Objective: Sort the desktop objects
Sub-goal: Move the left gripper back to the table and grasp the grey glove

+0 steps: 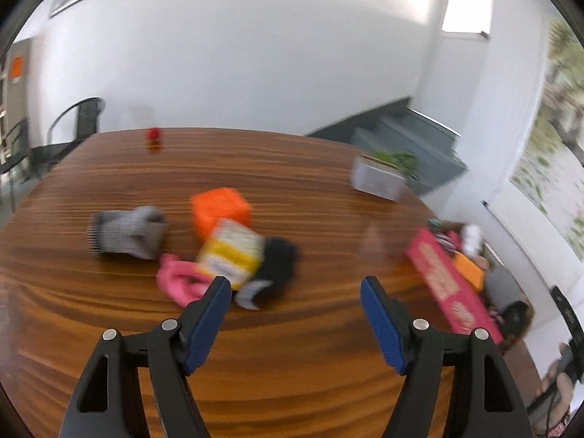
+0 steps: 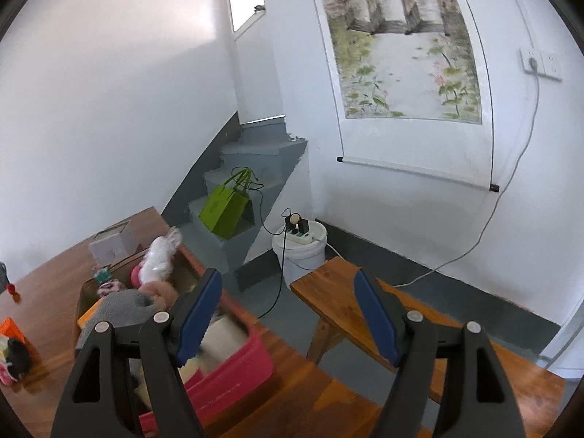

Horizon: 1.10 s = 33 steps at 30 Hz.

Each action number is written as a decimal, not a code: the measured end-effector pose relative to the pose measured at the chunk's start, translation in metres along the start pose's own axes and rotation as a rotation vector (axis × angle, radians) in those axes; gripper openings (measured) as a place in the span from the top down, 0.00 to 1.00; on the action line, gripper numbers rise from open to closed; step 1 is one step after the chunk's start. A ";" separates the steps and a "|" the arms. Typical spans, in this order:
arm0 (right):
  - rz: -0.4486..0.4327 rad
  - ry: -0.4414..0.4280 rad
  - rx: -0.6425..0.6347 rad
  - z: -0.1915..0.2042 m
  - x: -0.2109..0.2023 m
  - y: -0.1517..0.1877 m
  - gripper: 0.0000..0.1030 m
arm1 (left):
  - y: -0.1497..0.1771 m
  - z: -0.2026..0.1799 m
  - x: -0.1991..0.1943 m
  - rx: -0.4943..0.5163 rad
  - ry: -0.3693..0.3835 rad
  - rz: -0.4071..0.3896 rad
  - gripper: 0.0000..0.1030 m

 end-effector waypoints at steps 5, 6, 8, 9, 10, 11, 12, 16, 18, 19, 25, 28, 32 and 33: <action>-0.035 -0.112 -0.017 0.045 -0.037 0.002 0.22 | -0.004 0.067 -0.001 -0.065 -0.109 -0.018 0.27; -0.039 -0.139 -0.033 0.058 -0.043 0.003 0.21 | -0.005 0.083 0.002 -0.082 -0.137 -0.017 0.27; -0.031 -0.207 -0.080 0.089 -0.054 0.009 0.21 | -0.007 0.106 0.006 -0.113 -0.168 -0.017 0.27; -0.018 -0.234 -0.099 0.102 -0.056 0.013 0.21 | -0.008 0.117 0.009 -0.127 -0.178 -0.017 0.27; -0.004 -0.259 -0.116 0.114 -0.057 0.018 0.21 | -0.009 0.125 0.011 -0.138 -0.183 -0.015 0.27; 0.012 -0.277 -0.129 0.124 -0.057 0.023 0.21 | -0.010 0.131 0.016 -0.142 -0.183 -0.010 0.27; 0.028 -0.292 -0.140 0.133 -0.057 0.029 0.21 | -0.011 0.137 0.020 -0.144 -0.182 -0.003 0.27; 0.094 -0.352 -0.181 0.164 -0.056 0.051 0.21 | -0.016 0.142 0.036 -0.098 -0.191 0.008 0.27; 0.128 -0.384 -0.209 0.177 -0.055 0.061 0.21 | -0.019 0.142 0.045 -0.061 -0.205 0.016 0.27; 0.145 -0.400 -0.228 0.184 -0.054 0.065 0.21 | -0.020 0.142 0.050 -0.047 -0.213 0.020 0.27; 0.199 -0.458 -0.294 0.214 -0.053 0.082 0.21 | -0.024 0.159 0.079 -0.050 -0.224 0.051 0.27; 0.213 -0.474 -0.316 0.230 -0.050 0.089 0.21 | -0.025 0.169 0.091 -0.047 -0.228 0.061 0.25; 0.267 -0.500 -0.345 0.249 -0.046 0.103 0.21 | -0.024 0.177 0.101 -0.052 -0.220 0.072 0.20; 0.283 -0.509 -0.351 0.253 -0.044 0.106 0.21 | -0.023 0.178 0.102 -0.049 -0.221 0.079 0.20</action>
Point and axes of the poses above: each gripper's, at about its wrist camera, not at the fingertips, and x roughly the way its jaws point, z to its left, y to its underside, the point moved 4 cm from there along x, roughly the way its jaws point, and after that the axes turned 5 degrees about x, right-handed, at the moved point
